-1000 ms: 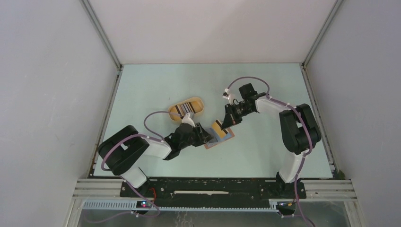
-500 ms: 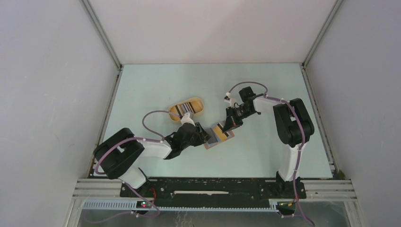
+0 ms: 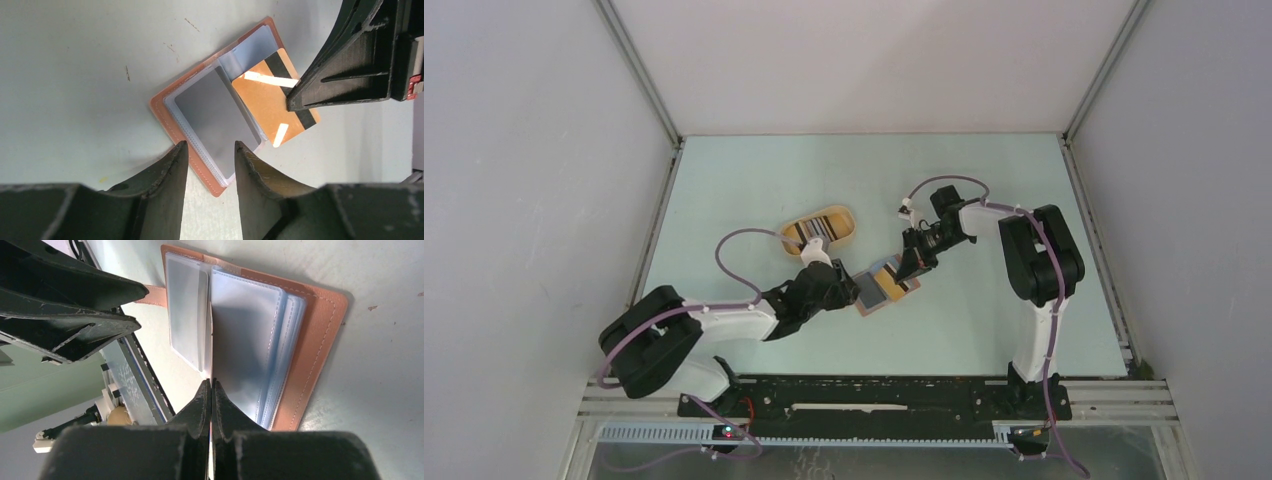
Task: Put the credit cards into the card holder
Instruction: Insert the credit card into the card holder.
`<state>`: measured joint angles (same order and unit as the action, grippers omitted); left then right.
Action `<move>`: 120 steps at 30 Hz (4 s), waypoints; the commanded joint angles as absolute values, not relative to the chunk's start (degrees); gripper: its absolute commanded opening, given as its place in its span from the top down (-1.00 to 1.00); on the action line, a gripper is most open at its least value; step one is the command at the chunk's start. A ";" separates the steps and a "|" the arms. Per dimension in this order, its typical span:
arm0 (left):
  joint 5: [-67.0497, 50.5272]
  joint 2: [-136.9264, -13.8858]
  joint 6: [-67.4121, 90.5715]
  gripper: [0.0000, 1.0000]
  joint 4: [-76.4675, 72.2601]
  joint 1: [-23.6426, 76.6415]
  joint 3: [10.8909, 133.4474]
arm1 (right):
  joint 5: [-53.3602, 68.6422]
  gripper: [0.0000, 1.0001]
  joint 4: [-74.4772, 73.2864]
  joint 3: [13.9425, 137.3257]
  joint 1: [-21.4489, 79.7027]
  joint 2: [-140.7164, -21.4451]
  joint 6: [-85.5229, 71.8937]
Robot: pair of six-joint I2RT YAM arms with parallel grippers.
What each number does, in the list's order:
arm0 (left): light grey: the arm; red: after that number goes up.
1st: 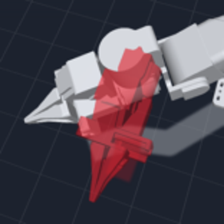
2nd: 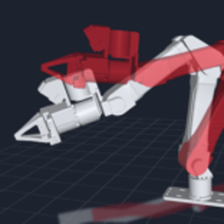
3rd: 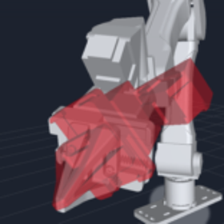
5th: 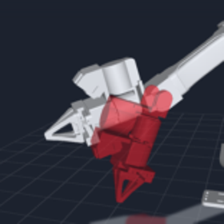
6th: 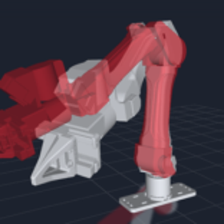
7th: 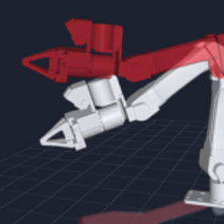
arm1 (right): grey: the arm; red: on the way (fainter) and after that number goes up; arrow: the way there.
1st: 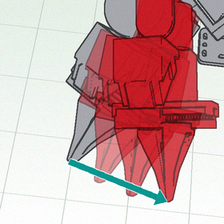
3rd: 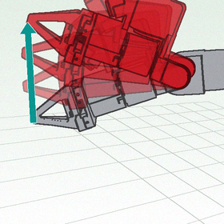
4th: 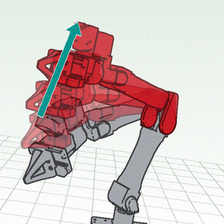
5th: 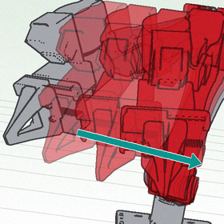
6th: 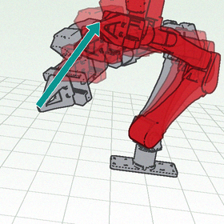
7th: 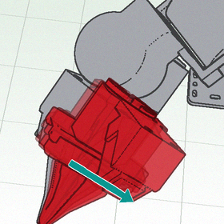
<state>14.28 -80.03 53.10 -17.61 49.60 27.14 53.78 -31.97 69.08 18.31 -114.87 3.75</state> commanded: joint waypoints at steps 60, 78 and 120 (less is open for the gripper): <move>15.16 -87.97 48.95 0.33 -13.45 50.09 35.41 | 50.52 1.00 -33.42 74.02 19.63 -116.77 3.62; 15.21 -87.98 48.69 0.33 -13.45 50.19 35.51 | 48.69 1.00 -32.43 73.78 20.29 -117.02 2.44; 14.87 -88.34 48.08 0.31 -13.31 50.39 35.95 | 47.70 1.00 -34.99 77.61 23.11 -119.59 6.75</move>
<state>14.39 -87.72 49.43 -13.54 50.00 33.34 50.81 -34.48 75.64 22.39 -118.45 3.68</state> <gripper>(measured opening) 0.340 0.007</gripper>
